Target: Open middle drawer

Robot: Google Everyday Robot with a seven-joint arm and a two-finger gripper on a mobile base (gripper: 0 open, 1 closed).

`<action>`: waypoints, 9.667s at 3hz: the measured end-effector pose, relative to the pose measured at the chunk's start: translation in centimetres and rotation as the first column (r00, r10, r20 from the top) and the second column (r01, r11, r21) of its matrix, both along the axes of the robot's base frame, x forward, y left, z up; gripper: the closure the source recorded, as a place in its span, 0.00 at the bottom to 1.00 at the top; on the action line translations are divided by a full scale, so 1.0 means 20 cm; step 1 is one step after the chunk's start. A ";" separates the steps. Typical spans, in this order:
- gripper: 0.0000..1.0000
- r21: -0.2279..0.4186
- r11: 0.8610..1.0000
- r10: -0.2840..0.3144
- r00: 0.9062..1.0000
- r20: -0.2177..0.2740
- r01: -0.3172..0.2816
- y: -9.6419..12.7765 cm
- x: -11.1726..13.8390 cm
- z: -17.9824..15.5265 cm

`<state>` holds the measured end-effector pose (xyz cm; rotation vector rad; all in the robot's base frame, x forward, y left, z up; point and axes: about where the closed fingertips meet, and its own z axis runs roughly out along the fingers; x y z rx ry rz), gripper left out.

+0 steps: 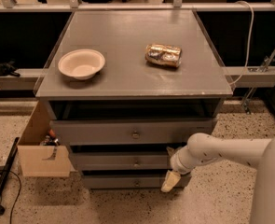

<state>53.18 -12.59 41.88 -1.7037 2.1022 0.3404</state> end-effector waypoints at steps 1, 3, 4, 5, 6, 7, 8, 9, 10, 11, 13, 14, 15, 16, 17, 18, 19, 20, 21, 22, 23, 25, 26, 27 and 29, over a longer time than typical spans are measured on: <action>0.00 0.032 0.999 -0.007 1.000 0.005 0.007 0.03 0.01 -0.04; 0.00 0.079 0.997 -0.021 1.000 0.022 0.019 0.14 0.07 -0.15; 0.22 0.080 0.997 -0.021 1.000 0.022 0.019 0.15 0.07 -0.15; 0.45 0.080 0.997 -0.021 1.000 0.022 0.019 0.15 0.07 -0.15; 0.68 0.080 0.997 -0.021 1.000 0.022 0.019 0.15 0.07 -0.15; 0.92 0.080 0.997 -0.021 1.000 0.022 0.019 0.15 0.07 -0.11; 1.00 0.080 0.997 -0.021 1.000 0.022 0.019 0.15 0.07 -0.09; 1.00 0.080 0.997 -0.021 1.000 0.022 0.020 0.15 0.08 -0.07; 1.00 0.095 0.995 -0.033 0.999 0.001 0.032 0.16 0.05 -0.03; 0.77 0.095 0.995 -0.032 0.999 0.001 0.032 0.16 0.05 -0.03; 0.30 0.095 0.995 -0.032 0.999 0.001 0.032 0.16 0.05 -0.03; 0.29 0.095 0.995 -0.032 0.999 0.001 0.032 0.16 0.05 -0.03; 0.52 0.095 0.995 -0.032 0.999 0.001 0.032 0.16 0.05 -0.03; 0.75 0.087 0.996 -0.034 0.999 0.000 0.034 0.11 -0.09 -0.02; 0.98 0.087 0.996 -0.038 0.999 0.005 0.037 0.11 -0.13 -0.01; 1.00 0.104 0.994 -0.048 0.997 0.056 0.042 0.11 -0.16 0.09; 1.00 0.146 0.989 -0.024 0.994 0.104 0.009 0.16 -0.45 0.23; 0.81 0.167 0.986 -0.017 0.998 0.058 0.007 0.17 -0.69 0.18; 0.58 0.162 0.987 -0.023 0.998 0.056 0.013 0.16 -0.68 0.17; 0.34 0.162 0.987 -0.023 0.998 0.056 0.013 0.16 -0.68 0.17; 0.29 0.162 0.987 -0.023 0.998 0.056 0.013 0.16 -0.68 0.17; 0.75 0.162 0.987 -0.023 0.998 0.056 0.013 0.16 -0.68 0.17; 0.71 0.162 0.987 -0.023 0.998 0.056 0.013 0.16 -0.68 0.17; 0.48 0.144 0.989 -0.020 0.998 0.066 0.011 0.15 -0.61 0.19; 0.02 0.103 0.994 -0.054 0.995 0.088 0.045 0.05 -0.35 0.16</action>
Offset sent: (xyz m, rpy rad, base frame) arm 0.0192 0.0302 -0.0318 0.0966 -0.0413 -0.0285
